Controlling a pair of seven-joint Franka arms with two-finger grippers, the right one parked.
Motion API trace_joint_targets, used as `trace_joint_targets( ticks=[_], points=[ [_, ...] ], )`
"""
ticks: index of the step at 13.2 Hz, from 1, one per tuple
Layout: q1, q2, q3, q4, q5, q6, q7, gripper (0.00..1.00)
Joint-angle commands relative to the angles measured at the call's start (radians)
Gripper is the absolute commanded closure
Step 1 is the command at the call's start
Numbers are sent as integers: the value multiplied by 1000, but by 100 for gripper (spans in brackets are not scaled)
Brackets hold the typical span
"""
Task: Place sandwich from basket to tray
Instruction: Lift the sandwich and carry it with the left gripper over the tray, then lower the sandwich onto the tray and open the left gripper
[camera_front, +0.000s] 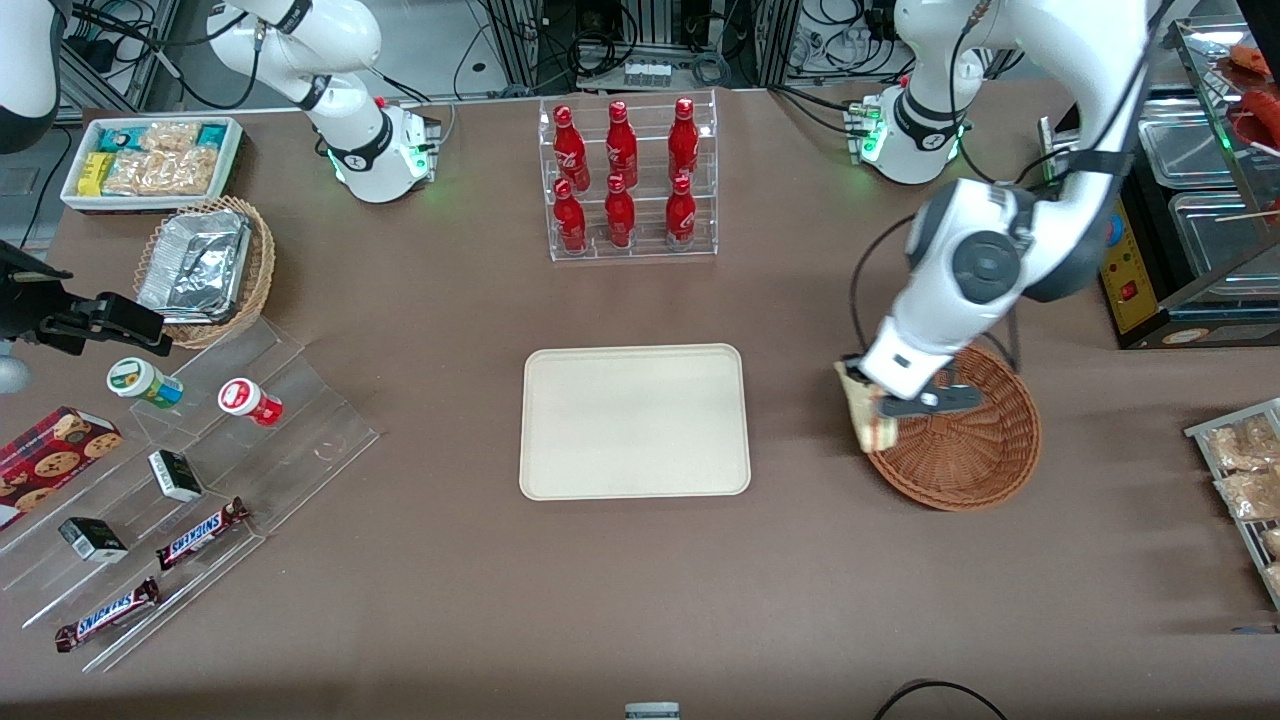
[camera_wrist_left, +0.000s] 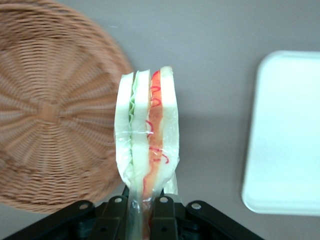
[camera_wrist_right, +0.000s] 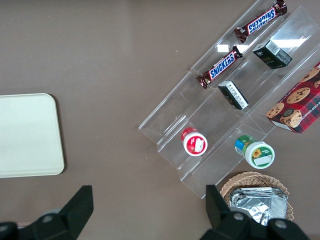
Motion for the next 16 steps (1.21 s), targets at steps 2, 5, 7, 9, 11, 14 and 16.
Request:
trace_joint_targets(
  ticks=[2, 5, 7, 9, 11, 14, 16],
  points=[
    [6, 107, -103, 123, 49, -20, -16, 100],
    [-91, 218, -117, 237, 130, -23, -143, 100],
    [-158, 317, -116, 338, 210, -35, -265, 100],
    [-207, 412, -116, 457, 255, -84, -310, 100],
    [-246, 492, -114, 553, 258, -110, -307, 100],
    [-263, 552, -114, 575, 255, -114, -277, 100],
    [-269, 572, -113, 581, 256, -117, -260, 100]
  ],
)
